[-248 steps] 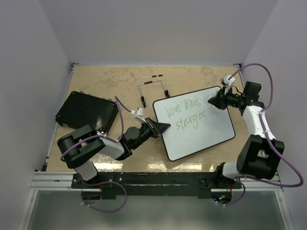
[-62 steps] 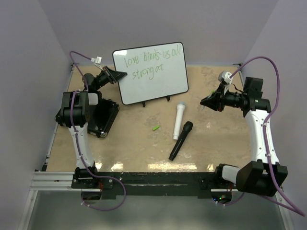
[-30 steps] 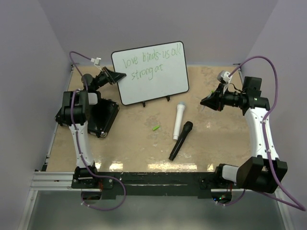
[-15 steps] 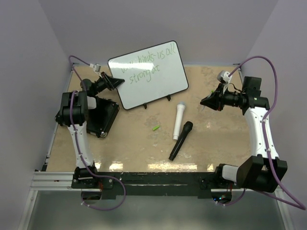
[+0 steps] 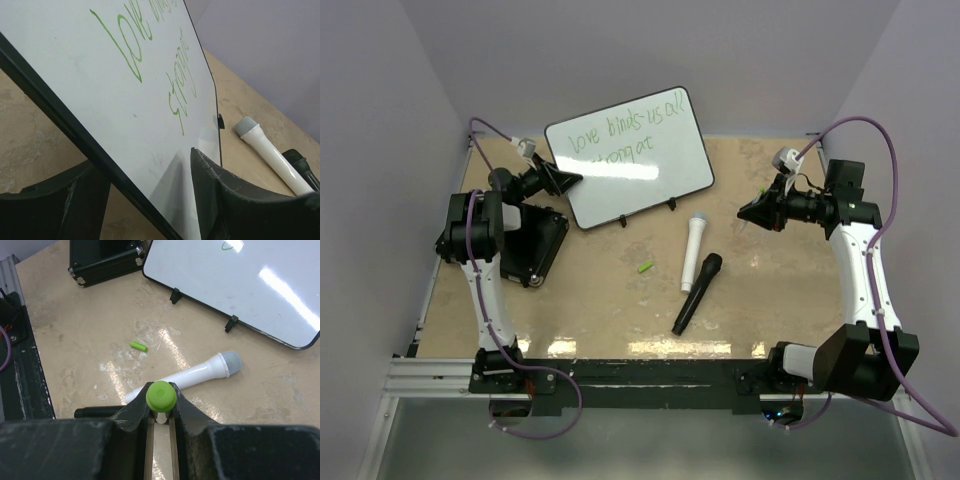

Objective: Write a sentence on the whiteboard
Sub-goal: Put down the whiteboard on the whiteboard stand.

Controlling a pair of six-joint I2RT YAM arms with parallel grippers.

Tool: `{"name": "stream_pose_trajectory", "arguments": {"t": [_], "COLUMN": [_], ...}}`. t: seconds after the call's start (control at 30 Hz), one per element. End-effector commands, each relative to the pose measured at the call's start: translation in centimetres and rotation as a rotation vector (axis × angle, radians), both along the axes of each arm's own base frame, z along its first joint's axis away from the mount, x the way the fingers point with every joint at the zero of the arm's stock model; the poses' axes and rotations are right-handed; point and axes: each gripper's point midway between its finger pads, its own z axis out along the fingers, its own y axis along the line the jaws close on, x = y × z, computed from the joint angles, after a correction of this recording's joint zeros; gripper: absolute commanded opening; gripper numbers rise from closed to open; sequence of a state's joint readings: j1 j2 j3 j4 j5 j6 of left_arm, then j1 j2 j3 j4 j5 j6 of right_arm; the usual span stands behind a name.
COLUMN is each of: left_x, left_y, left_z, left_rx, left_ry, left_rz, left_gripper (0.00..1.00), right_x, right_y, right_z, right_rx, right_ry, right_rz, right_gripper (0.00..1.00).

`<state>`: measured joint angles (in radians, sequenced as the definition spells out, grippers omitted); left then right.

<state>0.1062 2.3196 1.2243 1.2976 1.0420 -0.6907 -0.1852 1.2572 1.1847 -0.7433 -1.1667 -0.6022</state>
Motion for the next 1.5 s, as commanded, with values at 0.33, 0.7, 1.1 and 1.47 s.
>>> {"name": "stream_pose_trajectory", "arguments": {"t": [0.33,0.7,1.1,1.47], "left_x": [-3.2,-5.1,-10.8,-18.8], "left_y": [2.5,6.5,5.5,-7.0], "left_z": [12.6,16.4,17.6,13.6], "left_rx": [0.074,-0.013,0.105,0.293], "left_ry": [-0.672,-0.494,0.006,0.178], "left_rz": [0.096,0.249,0.452,0.235], "left_gripper": [1.00,1.00,1.00,1.00], "right_x": [0.1,0.1,-1.1,-1.2], "right_y": [0.0,0.1,0.5,0.4], "right_z": [0.7,0.1,-0.3,-0.2], "right_rx": [-0.011,-0.020,-0.004,-0.002], "right_ry": [-0.040,-0.050,-0.079,-0.113], "right_rz": [0.005,0.034,0.064,0.017], "right_gripper": [0.00,0.00,0.00,0.00]}}
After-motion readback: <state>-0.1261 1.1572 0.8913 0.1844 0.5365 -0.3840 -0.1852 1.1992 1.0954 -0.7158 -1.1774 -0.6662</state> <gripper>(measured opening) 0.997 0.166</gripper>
